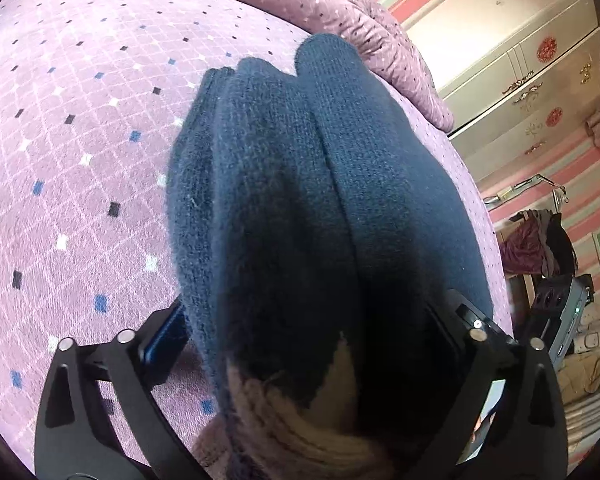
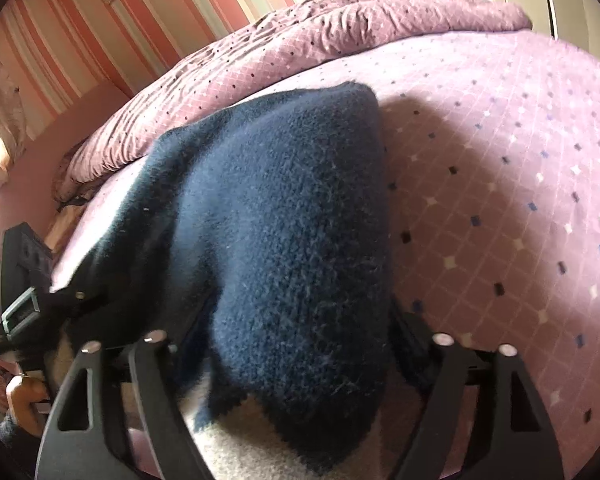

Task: Fold small clothes
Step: 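Lower the folded bundle onto the bed and open both grippers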

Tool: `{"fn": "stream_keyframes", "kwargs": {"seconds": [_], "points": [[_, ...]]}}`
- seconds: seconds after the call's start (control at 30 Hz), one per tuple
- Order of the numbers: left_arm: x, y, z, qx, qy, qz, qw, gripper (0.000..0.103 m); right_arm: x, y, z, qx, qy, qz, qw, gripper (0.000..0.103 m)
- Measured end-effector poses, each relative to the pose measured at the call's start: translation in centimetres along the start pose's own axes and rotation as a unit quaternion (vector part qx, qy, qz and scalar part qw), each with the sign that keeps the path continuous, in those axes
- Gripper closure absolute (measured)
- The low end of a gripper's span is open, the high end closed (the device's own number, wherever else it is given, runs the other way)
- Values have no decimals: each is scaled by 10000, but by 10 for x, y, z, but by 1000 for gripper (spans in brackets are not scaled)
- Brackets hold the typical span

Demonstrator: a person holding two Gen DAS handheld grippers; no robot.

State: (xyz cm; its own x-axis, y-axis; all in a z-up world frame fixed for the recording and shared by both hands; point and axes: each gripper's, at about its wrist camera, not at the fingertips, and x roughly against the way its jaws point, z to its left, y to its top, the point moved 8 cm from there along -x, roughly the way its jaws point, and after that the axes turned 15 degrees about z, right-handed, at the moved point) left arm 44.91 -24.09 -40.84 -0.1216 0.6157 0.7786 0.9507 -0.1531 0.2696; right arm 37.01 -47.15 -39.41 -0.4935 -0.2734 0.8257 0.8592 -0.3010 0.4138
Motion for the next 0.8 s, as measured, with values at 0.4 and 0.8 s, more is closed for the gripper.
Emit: {"fn": "stream_keyframes", "kwargs": {"seconds": [0.4,0.8], "points": [[72,-26,-6,-195,576,-576,9965,3,63,-13,-4,324,-835,-494,9948,4],[196,-92,-27,-583,2010,-1235,9700,3,168,-33,54,684,-1477,-1329,9777,3]]}}
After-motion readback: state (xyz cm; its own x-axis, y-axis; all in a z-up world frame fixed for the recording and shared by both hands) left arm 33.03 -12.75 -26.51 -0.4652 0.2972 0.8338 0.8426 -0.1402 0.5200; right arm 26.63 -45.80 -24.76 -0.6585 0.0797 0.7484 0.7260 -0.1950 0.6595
